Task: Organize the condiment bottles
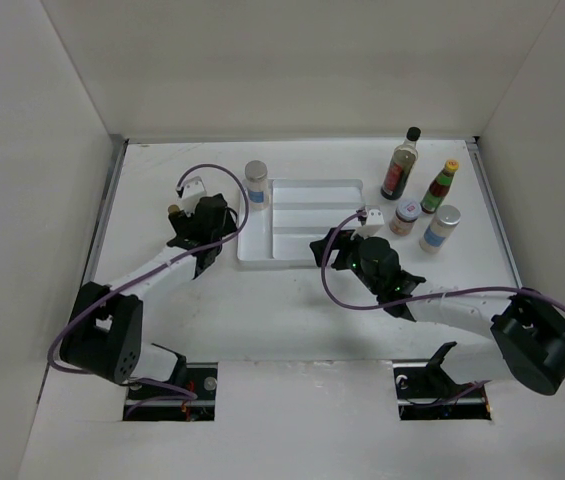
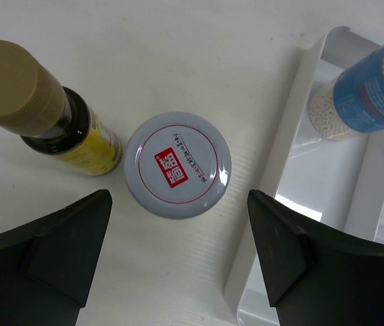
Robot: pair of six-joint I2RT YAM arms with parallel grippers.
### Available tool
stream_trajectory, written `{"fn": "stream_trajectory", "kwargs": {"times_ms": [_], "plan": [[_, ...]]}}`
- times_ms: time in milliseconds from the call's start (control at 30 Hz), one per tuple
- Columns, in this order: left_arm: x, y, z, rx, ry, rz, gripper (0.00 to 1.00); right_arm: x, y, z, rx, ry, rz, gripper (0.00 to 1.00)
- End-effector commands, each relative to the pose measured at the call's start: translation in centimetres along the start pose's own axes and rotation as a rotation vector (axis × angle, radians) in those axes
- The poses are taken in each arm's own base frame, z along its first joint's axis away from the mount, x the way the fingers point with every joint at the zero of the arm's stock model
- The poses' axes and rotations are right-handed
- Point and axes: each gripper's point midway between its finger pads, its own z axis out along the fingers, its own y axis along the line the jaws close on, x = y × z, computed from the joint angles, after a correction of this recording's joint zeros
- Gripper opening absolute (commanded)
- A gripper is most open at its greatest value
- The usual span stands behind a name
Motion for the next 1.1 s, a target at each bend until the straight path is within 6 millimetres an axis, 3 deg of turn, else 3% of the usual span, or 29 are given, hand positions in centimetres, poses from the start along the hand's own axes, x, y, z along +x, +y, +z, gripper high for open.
{"fn": "stream_trajectory", "kwargs": {"times_ms": [0,133,433,567,700,867,967,1067], "plan": [[-3.5,-1.9,0.6,0.044,-0.087,-0.077,0.80,-2.1,1.7,0.4,-0.049,-0.060,0.012,0.82],[-4.1,-1.9,1.3,0.030,-0.114,-0.083,0.78,-2.1,1.7,0.3,-0.050,-0.063,0.009,0.82],[-3.0,-2.0,2.6,0.016,-0.099,-0.056,0.64,-1.9,1.7,0.2,-0.050,-0.058,0.006,0.82],[-3.3,-1.7,2.3,0.019,-0.105,-0.065,0.48,-2.0,1.7,0.1,-0.054,-0.063,0.010,0.83],[-5.8,-2.5,0.2,0.064,-0.168,-0.104,0.41,-2.1,1.6,0.1,-0.049,-0.061,0.008,0.83],[-10.5,-5.0,-4.5,0.179,-0.275,-0.162,0.39,-2.1,1.3,0.2,-0.043,-0.065,0.011,0.83],[-11.3,-7.0,-6.6,0.249,-0.301,-0.175,0.39,-2.5,1.4,0.0,-0.044,-0.076,0.010,0.83],[-11.0,-9.5,-6.8,0.298,-0.281,-0.160,0.39,-2.5,1.3,0.0,-0.040,-0.079,0.010,0.83]]}}
